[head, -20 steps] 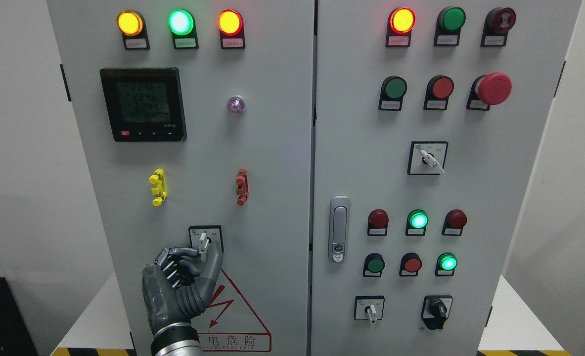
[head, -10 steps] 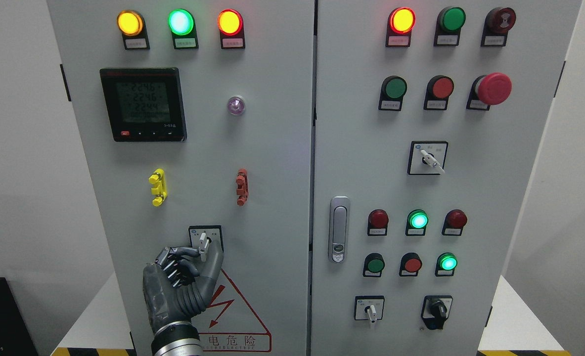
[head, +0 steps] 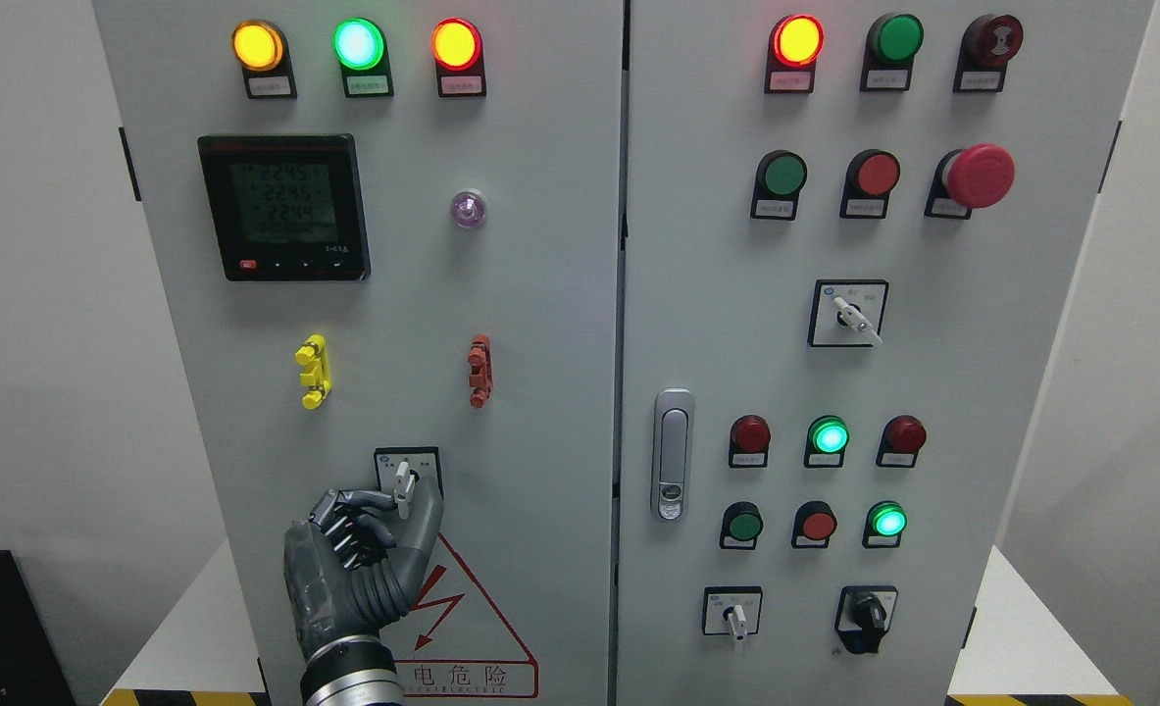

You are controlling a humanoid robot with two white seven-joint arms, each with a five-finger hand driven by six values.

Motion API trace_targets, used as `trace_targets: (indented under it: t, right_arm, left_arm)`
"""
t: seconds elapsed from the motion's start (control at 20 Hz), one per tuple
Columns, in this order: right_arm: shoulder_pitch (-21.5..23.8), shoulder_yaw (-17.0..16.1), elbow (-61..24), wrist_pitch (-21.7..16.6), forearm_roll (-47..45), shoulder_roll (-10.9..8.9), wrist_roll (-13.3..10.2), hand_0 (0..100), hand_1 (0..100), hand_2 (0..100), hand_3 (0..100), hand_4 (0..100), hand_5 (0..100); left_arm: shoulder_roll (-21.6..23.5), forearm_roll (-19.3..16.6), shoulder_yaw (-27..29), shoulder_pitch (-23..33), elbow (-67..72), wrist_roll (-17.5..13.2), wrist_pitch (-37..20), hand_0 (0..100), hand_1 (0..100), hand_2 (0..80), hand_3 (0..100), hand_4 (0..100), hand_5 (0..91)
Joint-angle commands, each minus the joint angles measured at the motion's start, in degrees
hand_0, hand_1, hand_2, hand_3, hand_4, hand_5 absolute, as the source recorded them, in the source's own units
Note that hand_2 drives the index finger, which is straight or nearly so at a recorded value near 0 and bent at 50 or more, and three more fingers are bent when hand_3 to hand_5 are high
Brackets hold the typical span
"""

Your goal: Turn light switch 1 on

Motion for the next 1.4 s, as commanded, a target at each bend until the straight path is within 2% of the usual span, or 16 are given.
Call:
trace_targets:
  t: [0.0,0.75,1.35]
  right_arm:
    - [0.0,0.0,0.0,0.0,0.0,0.00,0.0,0,0,0,0,0,0]
    - [0.0,0.0,0.0,0.0,0.0,0.00,0.0,0,0,0,0,0,0]
    - [0.0,0.0,0.0,0.0,0.0,0.00,0.0,0,0,0,0,0,0]
  left_arm:
    - [0.0,0.0,-0.1,-0.2,0.0,0.1,0.0,12,72,63.8,96,96,85.9]
    - [0.0,-0.2,-0.1,-0.1,0.1,0.1,0.1,14,72,64.4,97,97,86.1]
    - [0.1,-0.2,-0.1,-0.1,0.1,0.1,0.1,22,71,64.0,97,97,86.2]
